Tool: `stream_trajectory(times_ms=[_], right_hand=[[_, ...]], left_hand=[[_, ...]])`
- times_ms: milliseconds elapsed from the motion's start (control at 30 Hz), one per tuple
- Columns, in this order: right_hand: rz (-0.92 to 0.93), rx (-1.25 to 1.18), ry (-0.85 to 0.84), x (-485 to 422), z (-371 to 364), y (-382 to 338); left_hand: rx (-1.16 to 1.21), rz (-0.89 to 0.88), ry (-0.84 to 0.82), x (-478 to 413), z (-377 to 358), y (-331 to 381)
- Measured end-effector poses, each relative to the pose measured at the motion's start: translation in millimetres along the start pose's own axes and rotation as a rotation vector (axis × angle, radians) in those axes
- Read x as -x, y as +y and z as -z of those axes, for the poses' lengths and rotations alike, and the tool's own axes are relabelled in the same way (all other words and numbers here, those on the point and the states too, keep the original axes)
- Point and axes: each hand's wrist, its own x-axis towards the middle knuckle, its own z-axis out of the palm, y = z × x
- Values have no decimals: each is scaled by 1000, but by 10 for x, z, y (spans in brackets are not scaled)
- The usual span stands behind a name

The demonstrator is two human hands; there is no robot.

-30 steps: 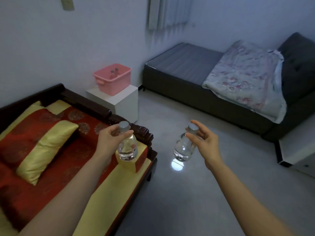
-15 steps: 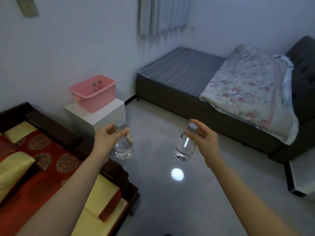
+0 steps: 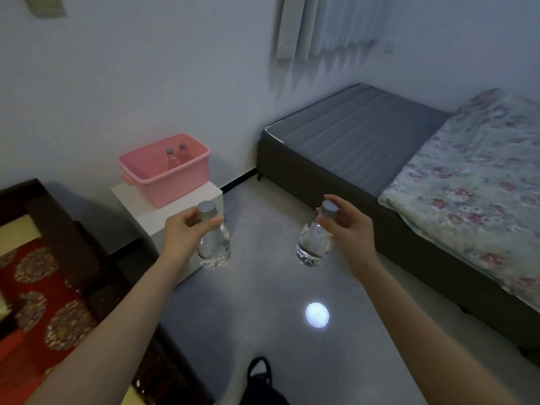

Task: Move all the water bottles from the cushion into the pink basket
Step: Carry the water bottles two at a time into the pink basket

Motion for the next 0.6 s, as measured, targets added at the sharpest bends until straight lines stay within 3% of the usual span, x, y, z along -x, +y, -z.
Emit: stream_trajectory(times_ms=[400,600], right_hand=[[16,-10,-118,-2562,-631,305],[14,-28,-274,-3774,-1239,389]], left_hand=[[35,2,108,-2195,-505,97],[42,19,206,-3117,-379,167]])
